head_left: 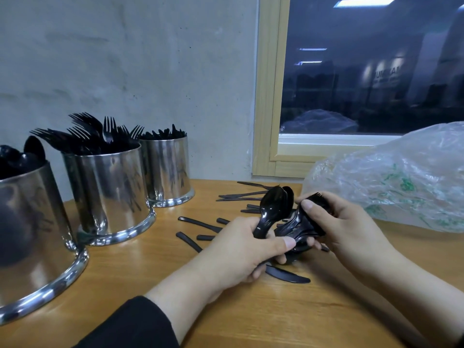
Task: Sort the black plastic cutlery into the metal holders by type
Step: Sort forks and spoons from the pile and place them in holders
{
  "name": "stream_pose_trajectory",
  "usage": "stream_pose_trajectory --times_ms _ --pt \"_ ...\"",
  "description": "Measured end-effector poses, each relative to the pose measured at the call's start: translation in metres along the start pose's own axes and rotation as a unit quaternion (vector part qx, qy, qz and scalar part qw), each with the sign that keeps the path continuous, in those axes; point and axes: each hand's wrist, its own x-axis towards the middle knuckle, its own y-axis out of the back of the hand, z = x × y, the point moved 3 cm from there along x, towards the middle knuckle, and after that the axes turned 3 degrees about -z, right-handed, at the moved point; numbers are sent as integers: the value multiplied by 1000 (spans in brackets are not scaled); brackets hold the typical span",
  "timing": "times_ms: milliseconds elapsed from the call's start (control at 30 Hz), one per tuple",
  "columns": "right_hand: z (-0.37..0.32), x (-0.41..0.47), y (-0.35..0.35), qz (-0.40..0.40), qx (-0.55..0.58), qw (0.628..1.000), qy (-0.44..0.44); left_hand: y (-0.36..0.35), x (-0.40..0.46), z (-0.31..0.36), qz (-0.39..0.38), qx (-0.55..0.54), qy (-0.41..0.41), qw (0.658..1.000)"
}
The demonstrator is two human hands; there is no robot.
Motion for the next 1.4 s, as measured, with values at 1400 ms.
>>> stream_pose_trajectory --times_ms 1400 --pt "112 253 10 3 -578 797 -175 79 14 -26 364 -64 -21 929"
